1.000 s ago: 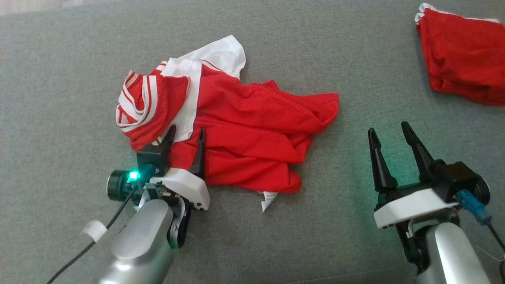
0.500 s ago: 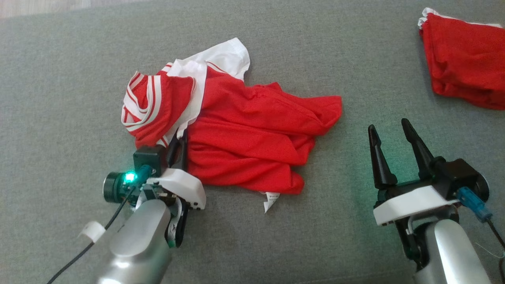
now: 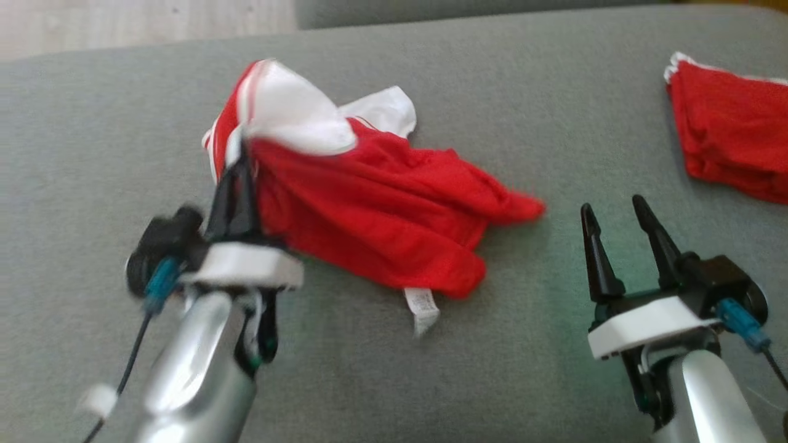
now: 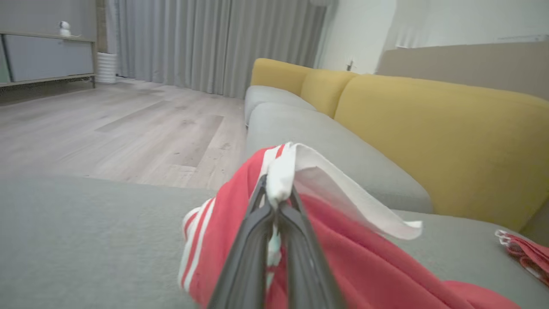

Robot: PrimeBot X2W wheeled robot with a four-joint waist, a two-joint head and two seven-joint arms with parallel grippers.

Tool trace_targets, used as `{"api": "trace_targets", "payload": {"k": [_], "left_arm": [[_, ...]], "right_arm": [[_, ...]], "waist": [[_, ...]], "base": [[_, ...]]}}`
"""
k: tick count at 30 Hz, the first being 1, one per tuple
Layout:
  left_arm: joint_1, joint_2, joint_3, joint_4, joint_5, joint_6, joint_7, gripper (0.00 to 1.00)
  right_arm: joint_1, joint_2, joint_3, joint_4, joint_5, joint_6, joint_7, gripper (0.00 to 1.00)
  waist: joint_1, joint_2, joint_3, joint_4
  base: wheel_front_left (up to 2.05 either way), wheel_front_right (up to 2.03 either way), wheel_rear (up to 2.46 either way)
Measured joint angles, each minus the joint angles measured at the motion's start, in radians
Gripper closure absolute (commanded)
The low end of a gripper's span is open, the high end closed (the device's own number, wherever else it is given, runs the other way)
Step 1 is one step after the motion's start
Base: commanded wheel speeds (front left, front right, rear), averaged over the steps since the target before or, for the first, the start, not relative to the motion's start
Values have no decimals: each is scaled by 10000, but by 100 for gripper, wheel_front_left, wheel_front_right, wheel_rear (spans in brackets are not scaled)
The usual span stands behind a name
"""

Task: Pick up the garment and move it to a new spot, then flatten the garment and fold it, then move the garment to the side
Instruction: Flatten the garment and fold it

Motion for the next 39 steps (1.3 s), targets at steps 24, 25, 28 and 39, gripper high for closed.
{"api": "trace_targets", "payload": {"k": [24, 25, 28, 39], "left_arm": [[3289, -420, 2520, 360, -150, -190, -12, 6], [3311, -430, 2596, 265, -46, -261, -12, 0], [3372, -454, 2790, -196, 355, -418, -12, 0], [4223, -449, 2207, -1578, 1695, -930, -12, 0]], "right_arm": [[521, 2, -75, -121, -104, 0, 433, 0], [521, 2, -90, -115, -104, 0, 433, 0], [536, 2, -150, -86, -104, 0, 433, 0], [1196, 4, -226, 144, -100, 0, 431, 0]], "waist": [[0, 0, -570, 893], [1, 0, -605, 893], [0, 0, -739, 905], [0, 0, -1517, 1062]], "base": [[0, 0, 0], [0, 0, 0], [0, 0, 0], [0, 0, 0]]}}
